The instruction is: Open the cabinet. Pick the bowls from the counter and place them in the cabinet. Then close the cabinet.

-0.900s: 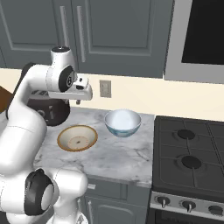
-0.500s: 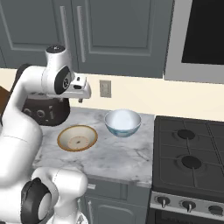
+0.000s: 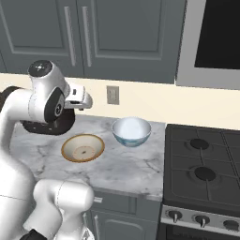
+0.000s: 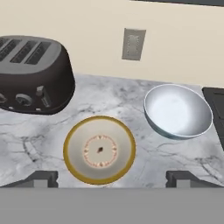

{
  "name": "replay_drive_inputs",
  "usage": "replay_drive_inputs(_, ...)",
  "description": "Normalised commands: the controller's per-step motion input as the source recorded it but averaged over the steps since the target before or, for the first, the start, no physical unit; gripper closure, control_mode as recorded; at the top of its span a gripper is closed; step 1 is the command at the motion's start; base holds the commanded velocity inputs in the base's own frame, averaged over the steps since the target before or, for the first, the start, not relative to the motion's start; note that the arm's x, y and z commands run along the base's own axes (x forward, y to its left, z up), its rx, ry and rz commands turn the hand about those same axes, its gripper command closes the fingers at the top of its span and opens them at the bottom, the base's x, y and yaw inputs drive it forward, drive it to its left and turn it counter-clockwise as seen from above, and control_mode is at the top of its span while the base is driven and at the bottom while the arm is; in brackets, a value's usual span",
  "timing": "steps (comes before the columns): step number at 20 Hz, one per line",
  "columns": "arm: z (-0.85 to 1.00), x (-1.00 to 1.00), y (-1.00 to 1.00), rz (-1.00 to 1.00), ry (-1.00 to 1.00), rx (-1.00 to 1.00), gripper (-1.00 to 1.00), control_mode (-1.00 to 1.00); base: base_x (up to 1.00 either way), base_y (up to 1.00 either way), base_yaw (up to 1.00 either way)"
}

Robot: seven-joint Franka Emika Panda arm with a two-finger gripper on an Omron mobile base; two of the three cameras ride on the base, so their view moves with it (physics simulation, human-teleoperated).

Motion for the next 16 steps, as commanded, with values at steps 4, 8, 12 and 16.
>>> replay_drive_inputs(4, 0.22, -0.46, -0.02, 0.0, -0.31, 0.0, -1.0, -1.0, 0.0, 0.0, 0.0)
replay_drive_inputs(8, 0.3, -0.42, -0.04, 0.0, -0.34, 0.0, -1.0, -1.0, 0.0, 0.0, 0.0)
replay_drive_inputs(12, 0.38, -0.43, -0.07, 0.0, -0.37, 0.0, -1.0, -1.0, 0.0, 0.0, 0.0)
replay_drive_inputs(16, 0.47, -0.38, -0.11, 0.0, -0.39, 0.0, -1.0, -1.0, 0.0, 0.0, 0.0)
